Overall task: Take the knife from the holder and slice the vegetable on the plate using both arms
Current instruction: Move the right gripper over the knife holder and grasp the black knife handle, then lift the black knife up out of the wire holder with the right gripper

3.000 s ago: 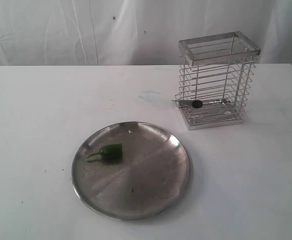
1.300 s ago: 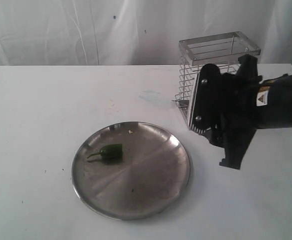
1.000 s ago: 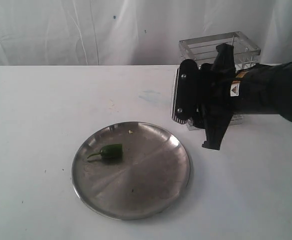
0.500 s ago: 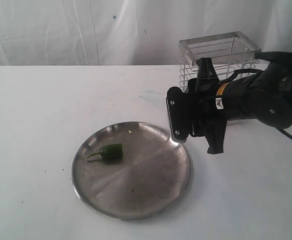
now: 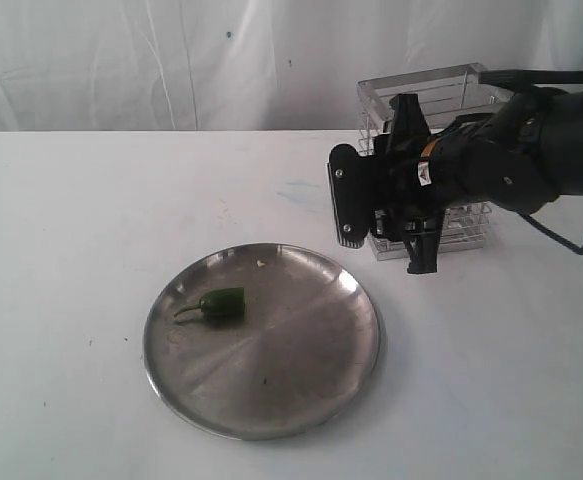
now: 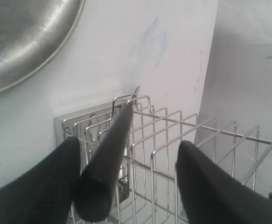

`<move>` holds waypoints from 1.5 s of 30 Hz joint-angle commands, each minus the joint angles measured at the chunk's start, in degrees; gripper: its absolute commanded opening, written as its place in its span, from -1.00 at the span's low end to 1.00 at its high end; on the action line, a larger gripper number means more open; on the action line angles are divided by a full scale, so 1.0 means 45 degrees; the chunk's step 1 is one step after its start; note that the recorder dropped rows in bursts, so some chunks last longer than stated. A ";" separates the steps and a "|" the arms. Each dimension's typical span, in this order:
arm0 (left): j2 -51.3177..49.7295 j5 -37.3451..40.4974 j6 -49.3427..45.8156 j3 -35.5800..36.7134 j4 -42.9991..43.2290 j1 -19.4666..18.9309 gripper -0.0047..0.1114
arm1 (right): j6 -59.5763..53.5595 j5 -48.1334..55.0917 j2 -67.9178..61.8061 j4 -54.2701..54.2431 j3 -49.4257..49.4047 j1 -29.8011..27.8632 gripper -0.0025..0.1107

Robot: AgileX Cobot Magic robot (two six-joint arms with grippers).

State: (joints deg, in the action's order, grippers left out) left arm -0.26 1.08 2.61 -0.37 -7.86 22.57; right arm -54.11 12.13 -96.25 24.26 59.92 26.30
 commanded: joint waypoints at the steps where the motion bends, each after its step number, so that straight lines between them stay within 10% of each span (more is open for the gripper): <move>1: 0.0058 0.0075 -0.0007 0.0082 -0.0047 -0.0029 -0.92 | -0.0028 0.0640 -0.0025 0.0427 0.0042 -0.0147 0.04; 10: 0.0058 0.0075 -0.0007 0.0082 -0.0047 -0.0029 -0.92 | -0.0028 0.0613 -0.0530 0.0986 0.0042 -0.0147 -0.16; 18: 0.0058 0.0075 -0.0007 0.0082 -0.0047 -0.0029 -0.92 | 0.0504 0.0464 -0.0572 0.1087 0.0291 -0.0147 -0.96; 45: 0.0058 0.0075 -0.0007 0.0082 -0.0047 -0.0029 -0.92 | 0.6377 0.3942 0.1107 -0.0920 0.1564 0.0111 -0.96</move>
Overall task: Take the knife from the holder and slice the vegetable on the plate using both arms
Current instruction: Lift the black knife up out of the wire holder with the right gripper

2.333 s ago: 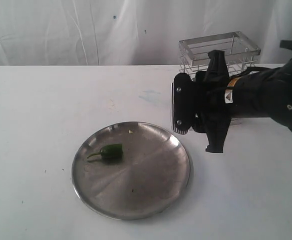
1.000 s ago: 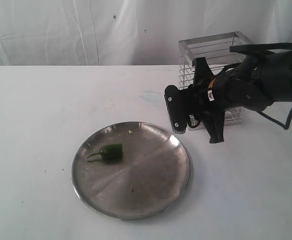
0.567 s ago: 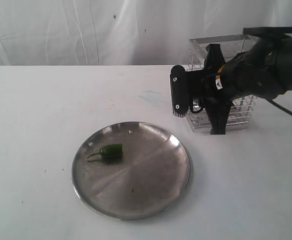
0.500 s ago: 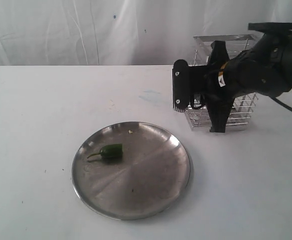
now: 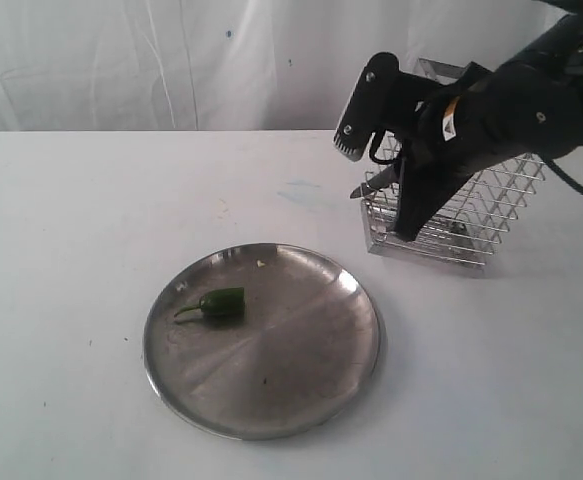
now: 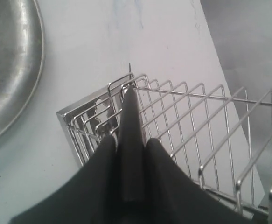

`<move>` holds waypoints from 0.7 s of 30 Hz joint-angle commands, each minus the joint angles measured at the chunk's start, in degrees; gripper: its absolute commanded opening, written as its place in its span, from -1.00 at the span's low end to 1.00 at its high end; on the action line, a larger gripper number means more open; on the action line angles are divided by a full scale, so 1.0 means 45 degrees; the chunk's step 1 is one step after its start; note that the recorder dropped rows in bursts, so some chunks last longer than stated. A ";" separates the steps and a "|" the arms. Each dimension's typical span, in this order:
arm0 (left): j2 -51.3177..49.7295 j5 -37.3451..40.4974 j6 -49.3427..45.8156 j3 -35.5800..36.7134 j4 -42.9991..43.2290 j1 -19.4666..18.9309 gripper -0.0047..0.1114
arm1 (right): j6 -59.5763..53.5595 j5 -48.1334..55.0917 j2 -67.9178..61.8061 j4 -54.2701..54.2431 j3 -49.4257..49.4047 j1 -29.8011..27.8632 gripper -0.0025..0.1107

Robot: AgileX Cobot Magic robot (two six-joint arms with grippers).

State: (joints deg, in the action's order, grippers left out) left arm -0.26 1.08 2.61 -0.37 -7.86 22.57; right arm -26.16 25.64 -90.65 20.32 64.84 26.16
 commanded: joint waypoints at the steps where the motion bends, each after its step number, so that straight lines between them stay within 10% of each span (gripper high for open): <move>1: 0.0058 0.0075 -0.0007 0.0082 -0.0047 -0.0029 -0.92 | 0.0282 0.1205 -0.0199 -0.0254 0.0577 0.0153 -0.96; 21: 0.0058 0.0075 -0.0007 0.0082 -0.0047 -0.0029 -0.92 | 0.2021 0.3788 -0.0597 -0.2554 0.2302 0.0174 -0.96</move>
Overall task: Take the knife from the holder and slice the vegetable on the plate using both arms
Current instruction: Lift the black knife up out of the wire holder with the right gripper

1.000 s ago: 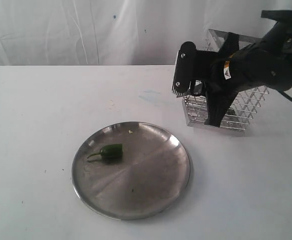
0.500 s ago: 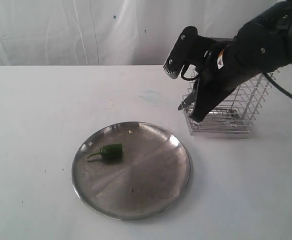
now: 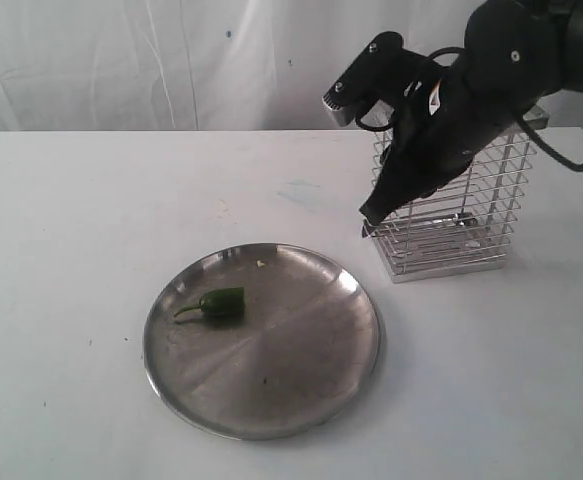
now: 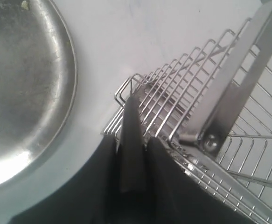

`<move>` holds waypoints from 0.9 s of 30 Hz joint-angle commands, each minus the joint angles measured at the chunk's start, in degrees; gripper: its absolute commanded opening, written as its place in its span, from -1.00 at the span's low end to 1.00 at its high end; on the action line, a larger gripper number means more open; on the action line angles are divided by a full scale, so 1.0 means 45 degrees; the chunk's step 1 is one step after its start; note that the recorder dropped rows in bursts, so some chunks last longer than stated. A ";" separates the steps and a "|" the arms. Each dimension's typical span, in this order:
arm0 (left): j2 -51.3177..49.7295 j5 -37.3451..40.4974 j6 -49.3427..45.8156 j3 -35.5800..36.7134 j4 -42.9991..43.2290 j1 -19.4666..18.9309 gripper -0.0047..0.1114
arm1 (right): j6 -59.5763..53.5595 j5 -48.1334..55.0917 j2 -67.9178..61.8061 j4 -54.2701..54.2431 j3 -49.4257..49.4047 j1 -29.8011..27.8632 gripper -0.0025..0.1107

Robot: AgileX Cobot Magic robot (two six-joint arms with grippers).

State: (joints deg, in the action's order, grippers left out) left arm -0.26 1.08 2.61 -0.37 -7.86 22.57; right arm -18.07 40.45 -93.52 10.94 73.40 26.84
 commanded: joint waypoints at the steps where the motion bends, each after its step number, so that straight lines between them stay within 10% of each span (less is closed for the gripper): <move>1: 0.0058 0.0075 -0.0007 0.0082 -0.0047 -0.0029 -0.92 | 0.0221 0.0519 0.0062 -0.0553 0.0476 0.0022 -0.96; 27: 0.0058 0.0075 -0.0007 0.0082 -0.0047 -0.0029 -0.92 | 0.0063 0.2785 0.4673 -0.2853 0.0573 0.0022 -0.96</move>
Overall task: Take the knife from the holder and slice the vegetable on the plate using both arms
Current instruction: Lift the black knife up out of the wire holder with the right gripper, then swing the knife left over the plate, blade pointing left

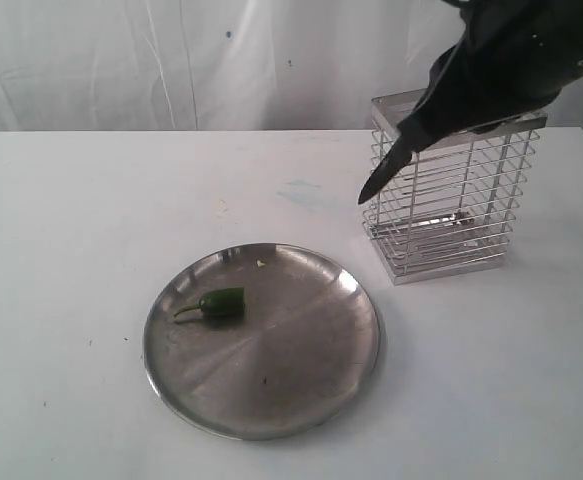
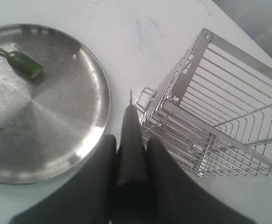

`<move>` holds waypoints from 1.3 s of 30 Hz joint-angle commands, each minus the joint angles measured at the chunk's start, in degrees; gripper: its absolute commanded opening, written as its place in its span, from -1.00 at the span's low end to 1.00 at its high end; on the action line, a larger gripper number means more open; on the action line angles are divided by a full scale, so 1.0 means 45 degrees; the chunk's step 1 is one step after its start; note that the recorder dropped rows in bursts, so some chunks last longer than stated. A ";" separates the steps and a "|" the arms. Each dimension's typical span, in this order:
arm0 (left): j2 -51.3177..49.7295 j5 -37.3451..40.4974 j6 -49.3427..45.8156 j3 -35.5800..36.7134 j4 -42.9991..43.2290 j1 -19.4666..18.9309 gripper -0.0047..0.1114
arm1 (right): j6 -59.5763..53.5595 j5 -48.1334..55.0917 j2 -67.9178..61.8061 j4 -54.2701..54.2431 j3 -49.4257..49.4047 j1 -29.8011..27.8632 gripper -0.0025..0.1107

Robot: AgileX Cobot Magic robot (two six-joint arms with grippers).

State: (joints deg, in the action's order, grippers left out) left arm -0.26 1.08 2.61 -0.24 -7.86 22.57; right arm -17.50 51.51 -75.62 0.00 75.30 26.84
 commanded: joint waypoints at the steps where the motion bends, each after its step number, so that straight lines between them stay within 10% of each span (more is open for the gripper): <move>1: 0.0058 0.0075 -0.0007 0.0053 -0.0047 -0.0029 -0.92 | -0.0063 0.0471 0.0928 -0.0716 0.0151 0.0022 -0.96; 31: 0.0058 -0.0064 -0.0008 0.0053 -0.0047 -0.0029 -0.92 | -0.6330 -0.3831 0.8104 -1.2900 -0.8489 0.0022 -0.96; 39: 0.0058 -0.5630 0.2067 0.0053 -0.1185 -0.0029 -0.92 | -0.8160 -0.3763 0.8020 -1.4718 -0.8489 0.0022 -0.96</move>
State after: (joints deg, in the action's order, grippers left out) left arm -0.26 -18.71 10.07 -0.21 -12.39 22.57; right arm -53.23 34.67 -39.52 -65.11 37.45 26.84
